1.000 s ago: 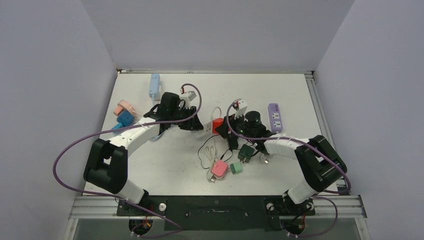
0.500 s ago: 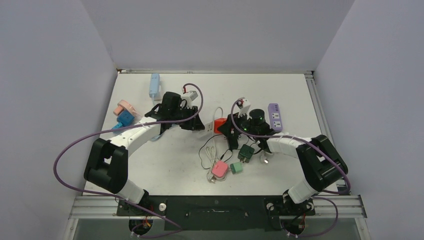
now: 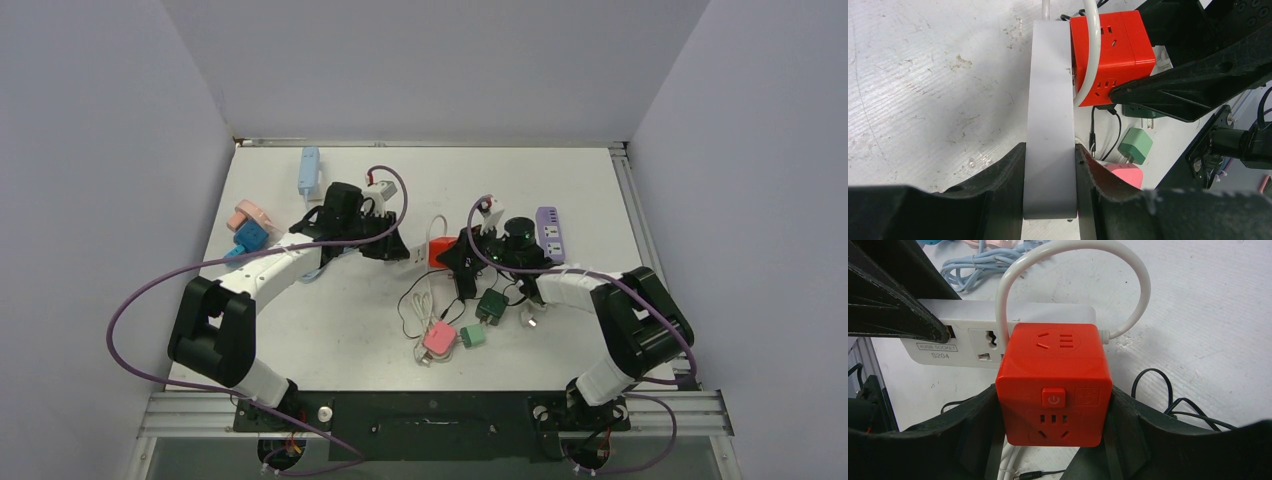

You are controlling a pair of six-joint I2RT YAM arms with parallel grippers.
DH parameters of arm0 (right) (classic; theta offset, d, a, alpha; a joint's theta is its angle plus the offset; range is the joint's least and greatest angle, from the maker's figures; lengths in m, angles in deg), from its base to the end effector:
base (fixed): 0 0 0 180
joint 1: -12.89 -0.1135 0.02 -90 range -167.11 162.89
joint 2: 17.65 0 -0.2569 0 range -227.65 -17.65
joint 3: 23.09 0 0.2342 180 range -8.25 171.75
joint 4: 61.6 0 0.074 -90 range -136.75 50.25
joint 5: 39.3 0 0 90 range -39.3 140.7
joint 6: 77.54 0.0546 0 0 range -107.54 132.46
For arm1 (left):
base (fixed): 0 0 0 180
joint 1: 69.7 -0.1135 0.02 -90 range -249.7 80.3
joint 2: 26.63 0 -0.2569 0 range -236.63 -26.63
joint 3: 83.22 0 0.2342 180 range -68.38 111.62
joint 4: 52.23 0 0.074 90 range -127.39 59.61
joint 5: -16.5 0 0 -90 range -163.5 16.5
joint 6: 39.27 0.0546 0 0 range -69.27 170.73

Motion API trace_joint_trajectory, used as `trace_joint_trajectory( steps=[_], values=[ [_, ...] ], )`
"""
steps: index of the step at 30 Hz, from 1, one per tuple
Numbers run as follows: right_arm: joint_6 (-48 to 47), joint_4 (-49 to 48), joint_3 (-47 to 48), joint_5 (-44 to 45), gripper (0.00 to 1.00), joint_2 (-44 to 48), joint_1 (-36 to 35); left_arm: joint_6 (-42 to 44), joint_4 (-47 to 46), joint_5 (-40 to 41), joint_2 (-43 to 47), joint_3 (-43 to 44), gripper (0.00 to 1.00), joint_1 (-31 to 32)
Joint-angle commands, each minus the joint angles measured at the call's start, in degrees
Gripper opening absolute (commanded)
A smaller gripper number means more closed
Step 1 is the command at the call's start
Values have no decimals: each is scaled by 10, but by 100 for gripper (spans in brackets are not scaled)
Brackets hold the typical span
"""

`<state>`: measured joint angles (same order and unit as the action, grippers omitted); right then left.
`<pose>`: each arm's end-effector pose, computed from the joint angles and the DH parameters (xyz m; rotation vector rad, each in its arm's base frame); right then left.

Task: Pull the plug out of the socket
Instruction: Remove the plug from the socket.

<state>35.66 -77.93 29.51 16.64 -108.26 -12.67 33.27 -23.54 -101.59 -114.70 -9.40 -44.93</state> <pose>0.2737 0.1648 0.1821 -0.4595 2.0028 1.1248 0.2868 -0.1607 0.2294 0.4110 2.3621 -0.9301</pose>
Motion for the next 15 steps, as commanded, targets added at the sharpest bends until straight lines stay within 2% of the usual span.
trace_joint_trajectory(
  steps=[1,11,15],
  values=[
    [-2,-56,-8,29,5,20,-4,5,7,18,23,27,0,-1],
    [-29,-49,-25,164,5,23,-78,-13,51,107,18,35,0,0],
    [-19,-64,-24,164,5,1,-89,-14,47,101,18,35,0,0]
  ],
)
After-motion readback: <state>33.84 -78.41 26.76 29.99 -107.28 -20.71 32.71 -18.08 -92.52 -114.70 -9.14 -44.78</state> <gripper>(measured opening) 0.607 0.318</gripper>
